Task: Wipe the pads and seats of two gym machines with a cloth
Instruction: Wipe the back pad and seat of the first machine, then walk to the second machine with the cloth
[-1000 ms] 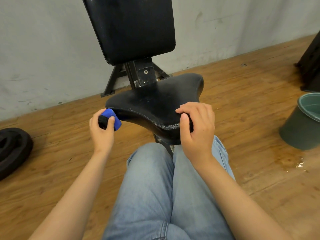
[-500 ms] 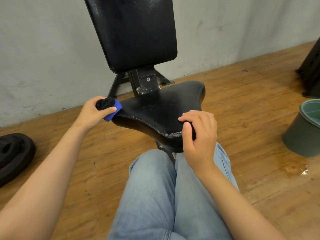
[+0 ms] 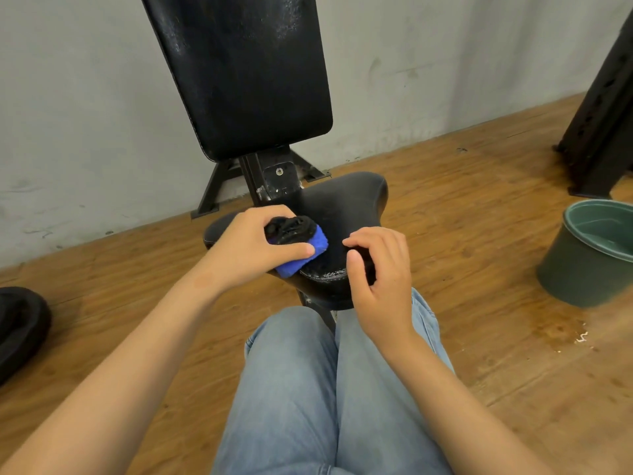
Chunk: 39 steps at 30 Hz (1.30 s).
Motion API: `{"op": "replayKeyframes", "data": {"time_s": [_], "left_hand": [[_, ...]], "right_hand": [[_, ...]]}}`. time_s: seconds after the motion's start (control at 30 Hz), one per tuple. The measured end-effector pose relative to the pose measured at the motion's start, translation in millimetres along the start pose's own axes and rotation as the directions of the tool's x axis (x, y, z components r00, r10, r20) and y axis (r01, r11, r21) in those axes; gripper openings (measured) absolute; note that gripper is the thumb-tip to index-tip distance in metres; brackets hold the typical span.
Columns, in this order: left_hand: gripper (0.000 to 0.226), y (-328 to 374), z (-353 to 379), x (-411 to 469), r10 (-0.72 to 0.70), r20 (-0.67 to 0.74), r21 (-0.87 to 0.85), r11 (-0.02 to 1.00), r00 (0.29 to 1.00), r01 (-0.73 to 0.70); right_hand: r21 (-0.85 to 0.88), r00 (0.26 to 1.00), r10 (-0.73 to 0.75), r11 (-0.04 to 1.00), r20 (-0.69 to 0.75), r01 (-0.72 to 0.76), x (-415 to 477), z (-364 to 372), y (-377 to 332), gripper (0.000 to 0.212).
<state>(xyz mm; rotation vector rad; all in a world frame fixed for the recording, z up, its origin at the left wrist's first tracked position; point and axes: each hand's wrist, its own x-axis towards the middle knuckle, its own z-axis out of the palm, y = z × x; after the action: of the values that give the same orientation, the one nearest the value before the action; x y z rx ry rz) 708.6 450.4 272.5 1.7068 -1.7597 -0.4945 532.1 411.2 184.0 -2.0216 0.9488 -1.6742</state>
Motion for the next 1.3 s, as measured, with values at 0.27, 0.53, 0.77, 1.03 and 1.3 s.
{"op": "replayKeyframes", "data": {"time_s": [0.27, 0.53, 0.77, 1.03, 1.3], "left_hand": [[0.024, 25, -9, -5, 0.143, 0.261, -0.14, 0.984, 0.955, -0.109], [0.03, 14, -26, 53, 0.15, -0.017, -0.053, 0.987, 0.989, -0.15], [0.034, -7, -27, 111, 0.124, -0.181, 0.001, 0.992, 0.976, -0.126], [0.031, -33, 16, 191, 0.208, -0.277, 0.124, 0.976, 0.938, -0.179], [0.027, -39, 55, 291, 0.225, -0.275, 0.026, 0.974, 0.935, -0.227]], "right_hand": [[-0.016, 1.0, -0.005, 1.0, 0.027, 0.005, 15, -19, 1, 0.026], [-0.223, 0.98, -0.082, 0.967, 0.182, 0.122, 77, -38, 17, 0.033], [-0.445, 0.962, -0.139, 0.865, 0.233, 0.233, 122, -35, 52, 0.031], [-0.68, 0.923, -0.128, 0.641, 0.363, 0.357, 170, 8, 105, 0.042], [-0.776, 0.913, 0.12, 0.576, 0.389, 0.255, 227, 27, 192, 0.05]]}}
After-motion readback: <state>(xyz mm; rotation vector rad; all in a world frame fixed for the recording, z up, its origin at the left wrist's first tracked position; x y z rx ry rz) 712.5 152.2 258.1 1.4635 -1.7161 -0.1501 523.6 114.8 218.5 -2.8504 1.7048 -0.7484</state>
